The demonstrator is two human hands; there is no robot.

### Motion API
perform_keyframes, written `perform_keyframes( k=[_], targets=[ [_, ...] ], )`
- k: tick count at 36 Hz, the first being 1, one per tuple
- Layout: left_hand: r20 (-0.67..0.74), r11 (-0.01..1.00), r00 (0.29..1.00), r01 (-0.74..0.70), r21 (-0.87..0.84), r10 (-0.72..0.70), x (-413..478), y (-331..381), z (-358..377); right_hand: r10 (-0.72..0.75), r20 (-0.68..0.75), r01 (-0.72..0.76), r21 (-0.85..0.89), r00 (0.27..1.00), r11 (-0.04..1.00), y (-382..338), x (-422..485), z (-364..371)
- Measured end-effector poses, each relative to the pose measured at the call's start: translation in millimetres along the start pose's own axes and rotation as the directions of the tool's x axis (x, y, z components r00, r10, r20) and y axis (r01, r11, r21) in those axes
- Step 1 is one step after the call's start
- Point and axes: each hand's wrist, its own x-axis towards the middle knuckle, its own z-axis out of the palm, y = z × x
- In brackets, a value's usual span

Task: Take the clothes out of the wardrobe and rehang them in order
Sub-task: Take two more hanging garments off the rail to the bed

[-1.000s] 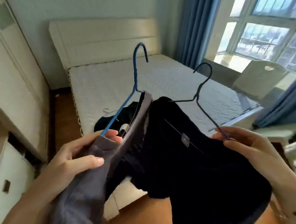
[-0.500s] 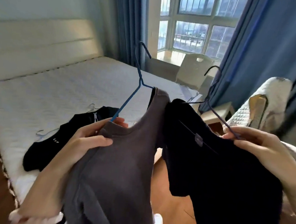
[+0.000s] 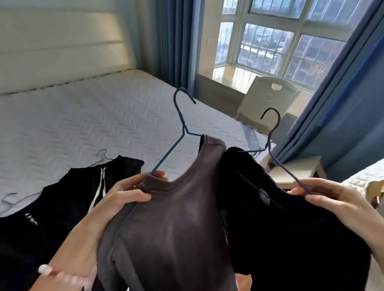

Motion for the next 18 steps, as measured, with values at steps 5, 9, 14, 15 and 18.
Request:
perform_keyframes(
  k=[5,9,14,15,18],
  targets=[
    [-0.035,0.999,0.999,0.035,-0.032,-0.036,66,-1,-24,0.017,0.077,-0.015,-0.027,0.997,1.000,8,91,-20],
    [-0.081,0.995,0.994,0.063,-0.081,-0.070,118,-3,-51,0.044,0.150,-0.039,-0.033,0.988,0.999,23,176,-27],
    [-0.210,0.992,0.971,0.122,0.015,-0.116,191,-9,-82,0.089,0.310,-0.068,-0.076,0.946,0.995,42,304,-23],
    [-0.238,0.986,0.960,0.160,0.043,-0.145,207,-10,-86,0.113,0.352,-0.089,-0.085,0.929,0.992,46,331,-22],
    [-0.304,0.969,0.932,0.233,0.086,-0.197,257,-14,-104,0.150,0.469,-0.121,-0.092,0.870,0.988,56,416,-15]
  ],
)
